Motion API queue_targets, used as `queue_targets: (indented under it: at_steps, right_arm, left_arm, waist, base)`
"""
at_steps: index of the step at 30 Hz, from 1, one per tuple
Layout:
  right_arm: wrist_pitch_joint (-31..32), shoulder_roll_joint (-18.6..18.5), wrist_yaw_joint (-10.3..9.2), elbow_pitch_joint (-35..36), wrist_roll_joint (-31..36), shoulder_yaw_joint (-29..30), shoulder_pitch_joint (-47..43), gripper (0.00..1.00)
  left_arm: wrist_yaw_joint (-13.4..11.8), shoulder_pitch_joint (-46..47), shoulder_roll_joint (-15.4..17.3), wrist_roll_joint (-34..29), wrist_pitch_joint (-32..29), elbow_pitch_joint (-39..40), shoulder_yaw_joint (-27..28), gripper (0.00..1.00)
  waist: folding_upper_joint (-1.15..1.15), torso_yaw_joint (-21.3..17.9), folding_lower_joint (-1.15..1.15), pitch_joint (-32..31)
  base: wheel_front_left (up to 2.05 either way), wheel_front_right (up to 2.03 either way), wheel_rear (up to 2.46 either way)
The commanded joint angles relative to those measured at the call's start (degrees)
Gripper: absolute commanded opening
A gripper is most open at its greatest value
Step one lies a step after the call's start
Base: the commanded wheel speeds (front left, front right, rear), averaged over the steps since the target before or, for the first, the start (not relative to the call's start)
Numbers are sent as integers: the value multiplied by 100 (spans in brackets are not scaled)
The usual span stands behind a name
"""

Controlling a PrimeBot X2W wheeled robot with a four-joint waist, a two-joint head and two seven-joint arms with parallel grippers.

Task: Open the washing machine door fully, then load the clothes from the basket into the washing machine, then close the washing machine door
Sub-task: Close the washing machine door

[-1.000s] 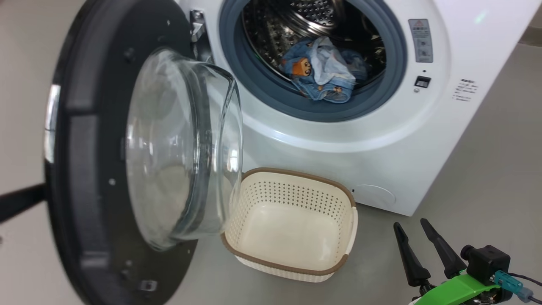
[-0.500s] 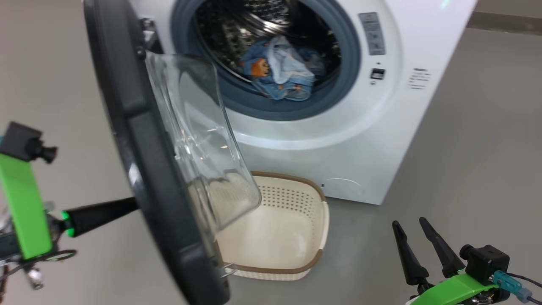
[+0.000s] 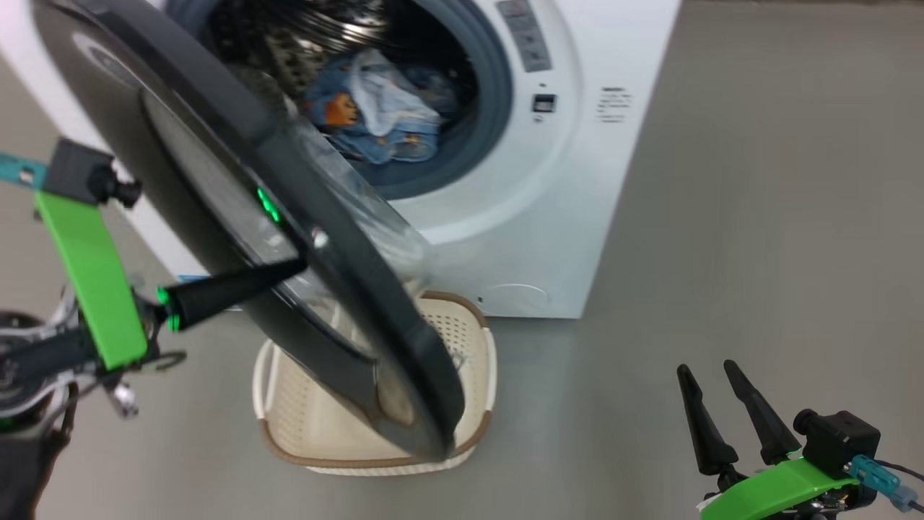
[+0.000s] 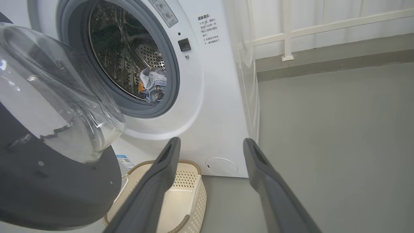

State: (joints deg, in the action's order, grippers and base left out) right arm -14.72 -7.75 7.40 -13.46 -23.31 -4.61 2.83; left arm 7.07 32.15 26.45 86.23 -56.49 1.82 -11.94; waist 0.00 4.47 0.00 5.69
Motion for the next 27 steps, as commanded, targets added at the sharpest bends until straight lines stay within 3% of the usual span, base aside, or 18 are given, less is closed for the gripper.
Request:
queue_targets:
  at_steps: [1, 14, 27]
  right_arm:
    - [-28, -19, 9, 162, 51, -106, 221, 100]
    - [-28, 39, 9, 191, 64, 4, 362, 100]
    - [-28, 27, 9, 183, 74, 41, 295, 100]
  left_arm:
    - [42, 362, 182, -63, 72, 88, 243, 0]
    - [42, 861, -124, -239, 922, -456, 150, 0]
    - [42, 20, 172, -160, 1459, -215, 188, 0]
  waist:
    - [0, -251, 0, 172]
    - [0, -538, 0, 338]
    - [0, -240, 0, 183]
  base:
    - [0, 0, 0]
    - [0, 0, 0]
    - [0, 0, 0]
